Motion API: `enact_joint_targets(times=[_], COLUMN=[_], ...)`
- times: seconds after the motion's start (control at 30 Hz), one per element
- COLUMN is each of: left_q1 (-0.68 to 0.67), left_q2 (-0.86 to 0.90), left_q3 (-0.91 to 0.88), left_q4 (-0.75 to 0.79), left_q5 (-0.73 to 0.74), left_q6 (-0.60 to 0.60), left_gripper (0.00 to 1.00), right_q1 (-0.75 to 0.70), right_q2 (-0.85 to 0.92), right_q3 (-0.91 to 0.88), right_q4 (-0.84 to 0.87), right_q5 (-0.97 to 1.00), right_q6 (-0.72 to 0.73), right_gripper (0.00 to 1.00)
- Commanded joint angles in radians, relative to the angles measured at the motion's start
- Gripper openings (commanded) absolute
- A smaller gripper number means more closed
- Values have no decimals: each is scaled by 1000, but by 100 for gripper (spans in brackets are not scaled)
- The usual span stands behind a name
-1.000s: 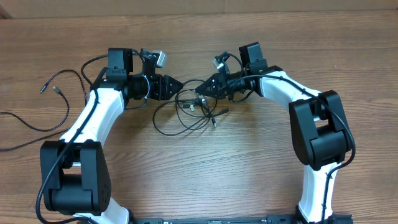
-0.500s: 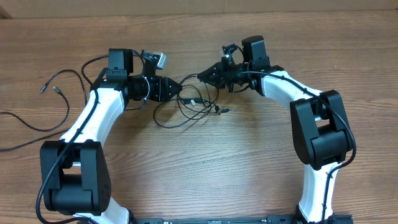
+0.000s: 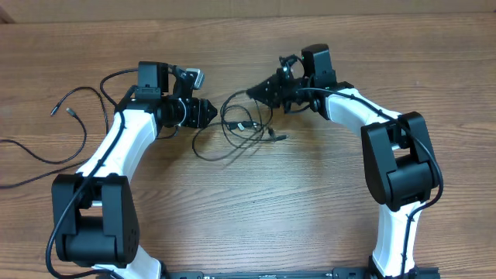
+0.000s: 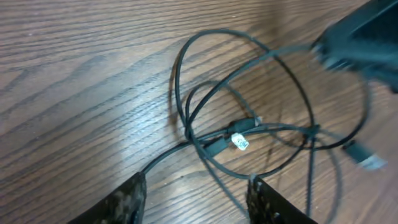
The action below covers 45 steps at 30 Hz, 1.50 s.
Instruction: Untangle cables
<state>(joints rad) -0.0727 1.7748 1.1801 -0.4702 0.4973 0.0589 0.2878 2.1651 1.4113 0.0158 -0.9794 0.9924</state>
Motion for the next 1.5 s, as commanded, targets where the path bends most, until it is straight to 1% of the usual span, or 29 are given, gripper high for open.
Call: enact_joint_targets(times=[0.0,0.1,0.2,0.27,0.33,0.5,0.67,0.77,0.9,1.03,1.1,1.17,1.3,1.47], left_q1=[-21,-33,-40,-40,-40,-39,-39,-38,-38,-35,-28,-16,19,65], left_q2=[31,36,43,55,75,124,126,126,126,126,125,125,125,125], left_q3=[0,0,0,0,0,1,1,1,1,1,2,4,19,23], left_q4=[7,2,-28,-26,-10,34,51,63,50,28,24,21,-10,-25], left_q5=[0,-16,-71,-71,-71,-64,-61,-87,-200,-340,-376,-377,-378,-348], left_q6=[-4,-6,-12,-44,-80,-180,-199,-241,-282,-327,-336,-336,-337,-382], left_gripper=[57,58,59,62,64,67,65,66,65,67,68,69,68,68], right_q1=[-2,-2,-1,1,6,21,23,23,21,11,3,-5,-20,-31], right_q2=[3,3,3,3,3,3,3,3,3,3,3,3,3,3], right_q3=[3,3,3,3,3,3,3,3,3,3,3,3,2,2], right_q4=[76,72,65,66,70,163,222,314,506,776,903,1004,1025,964], right_q5=[-105,-114,-113,-115,-113,-120,-188,-262,-307,-306,-306,-317,-399,-488], right_q6=[81,81,81,87,128,192,230,291,404,583,652,687,687,612], right_gripper=[4,4,4,4,4,4,4,4,4,4,4,4,4,4])
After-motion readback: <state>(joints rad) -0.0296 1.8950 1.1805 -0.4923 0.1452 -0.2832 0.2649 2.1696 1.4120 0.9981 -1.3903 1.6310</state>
